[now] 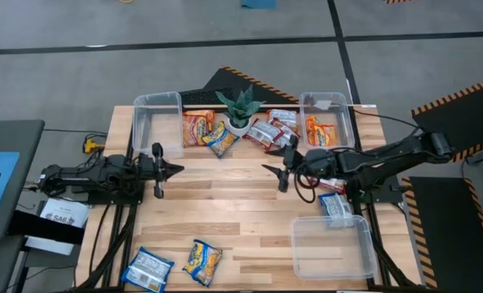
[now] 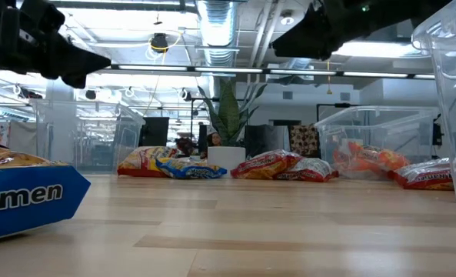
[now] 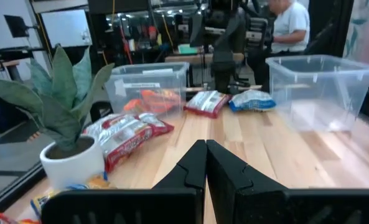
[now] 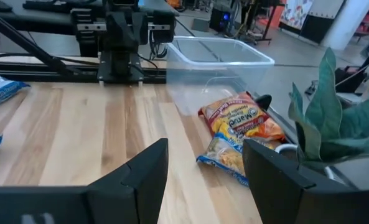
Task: Sort Maruchan noodles
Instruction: Put the orange noodle pack in the top right transparent bin
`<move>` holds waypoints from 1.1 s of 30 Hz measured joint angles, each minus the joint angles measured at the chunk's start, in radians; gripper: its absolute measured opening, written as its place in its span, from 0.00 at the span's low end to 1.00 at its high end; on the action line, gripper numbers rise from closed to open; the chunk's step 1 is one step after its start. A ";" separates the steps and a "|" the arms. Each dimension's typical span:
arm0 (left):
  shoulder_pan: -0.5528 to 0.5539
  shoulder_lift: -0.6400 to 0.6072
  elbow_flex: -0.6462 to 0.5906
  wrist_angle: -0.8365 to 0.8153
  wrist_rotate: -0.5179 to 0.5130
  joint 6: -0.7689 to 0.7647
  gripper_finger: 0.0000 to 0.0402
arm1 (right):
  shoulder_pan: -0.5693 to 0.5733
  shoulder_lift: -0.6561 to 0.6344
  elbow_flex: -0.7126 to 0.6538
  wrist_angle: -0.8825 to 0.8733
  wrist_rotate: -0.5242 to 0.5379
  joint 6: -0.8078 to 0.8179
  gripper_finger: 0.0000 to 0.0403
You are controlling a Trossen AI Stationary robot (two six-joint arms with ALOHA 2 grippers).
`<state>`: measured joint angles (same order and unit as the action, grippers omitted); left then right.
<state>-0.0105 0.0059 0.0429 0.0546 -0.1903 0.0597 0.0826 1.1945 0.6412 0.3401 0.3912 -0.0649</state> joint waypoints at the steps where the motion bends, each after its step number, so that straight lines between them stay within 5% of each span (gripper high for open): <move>1: 0.000 0.000 0.000 0.014 0.000 -0.013 0.00 | 0.000 0.003 0.004 0.000 0.000 -0.004 0.56; 10: 0.003 0.004 0.001 0.249 -0.069 -0.156 0.00 | 0.000 0.003 0.011 0.007 0.001 -0.007 0.56; 14: 0.002 0.116 0.018 0.345 -0.064 -0.204 0.00 | -0.012 0.002 0.011 0.012 0.001 -0.007 0.56; 21: 0.029 0.595 0.267 0.204 -0.252 -0.253 0.00 | -0.035 0.002 0.011 0.019 0.003 0.012 0.56; 28: 0.187 1.101 0.766 -0.334 -0.355 -0.188 0.00 | -0.040 0.002 0.011 0.016 0.003 0.012 0.56; 33: 0.309 1.399 1.003 -0.574 -0.400 -0.164 0.00 | -0.040 0.002 0.011 0.006 0.003 0.012 0.56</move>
<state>0.2985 1.4047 1.0464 -0.5190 -0.5901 -0.1043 0.0429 1.1965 0.6525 0.3457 0.3939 -0.0532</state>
